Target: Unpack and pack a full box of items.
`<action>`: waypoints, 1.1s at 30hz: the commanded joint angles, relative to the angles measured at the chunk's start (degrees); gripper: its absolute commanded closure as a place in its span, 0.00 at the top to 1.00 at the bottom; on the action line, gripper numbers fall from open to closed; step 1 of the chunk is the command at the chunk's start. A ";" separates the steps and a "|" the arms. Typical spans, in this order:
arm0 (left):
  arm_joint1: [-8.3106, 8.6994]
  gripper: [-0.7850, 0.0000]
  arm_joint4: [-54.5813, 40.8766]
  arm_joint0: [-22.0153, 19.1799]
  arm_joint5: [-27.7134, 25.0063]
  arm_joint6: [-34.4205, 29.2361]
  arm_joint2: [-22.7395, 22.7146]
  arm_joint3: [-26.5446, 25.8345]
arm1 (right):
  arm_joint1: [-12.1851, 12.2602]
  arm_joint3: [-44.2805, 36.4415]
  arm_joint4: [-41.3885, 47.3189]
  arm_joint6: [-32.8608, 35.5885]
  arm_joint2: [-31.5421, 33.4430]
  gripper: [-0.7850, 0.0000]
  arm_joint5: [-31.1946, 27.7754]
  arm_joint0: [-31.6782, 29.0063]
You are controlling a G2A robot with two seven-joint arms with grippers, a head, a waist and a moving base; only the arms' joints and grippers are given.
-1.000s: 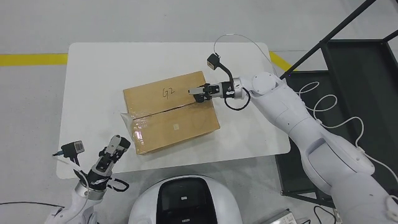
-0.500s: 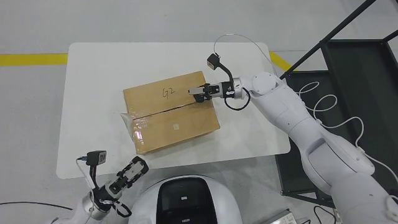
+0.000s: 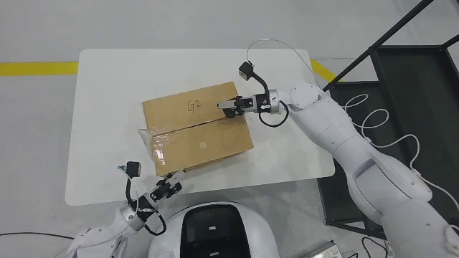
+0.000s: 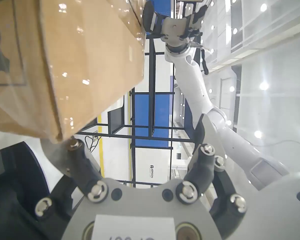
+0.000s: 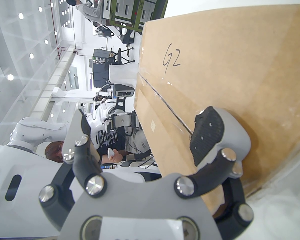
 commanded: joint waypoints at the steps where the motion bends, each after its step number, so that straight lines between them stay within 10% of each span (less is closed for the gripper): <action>1: -0.17 1.00 -0.69 -0.84 0.47 2.08 0.37 0.88 | 0.00 0.00 0.00 0.00 0.00 1.00 0.00 0.00; 10: -0.65 1.00 -5.17 -3.64 1.90 7.99 -0.38 3.12 | 0.00 0.00 0.00 0.00 0.00 1.00 0.00 0.00; 25: 1.24 1.00 -22.57 5.18 -4.74 -10.32 -12.27 -0.37 | 0.00 0.00 0.00 0.00 0.00 1.00 0.00 0.00; 33: 0.84 1.00 -35.23 2.77 -1.40 -6.76 -13.52 1.60 | 0.00 0.00 0.00 0.00 0.00 1.00 0.00 0.00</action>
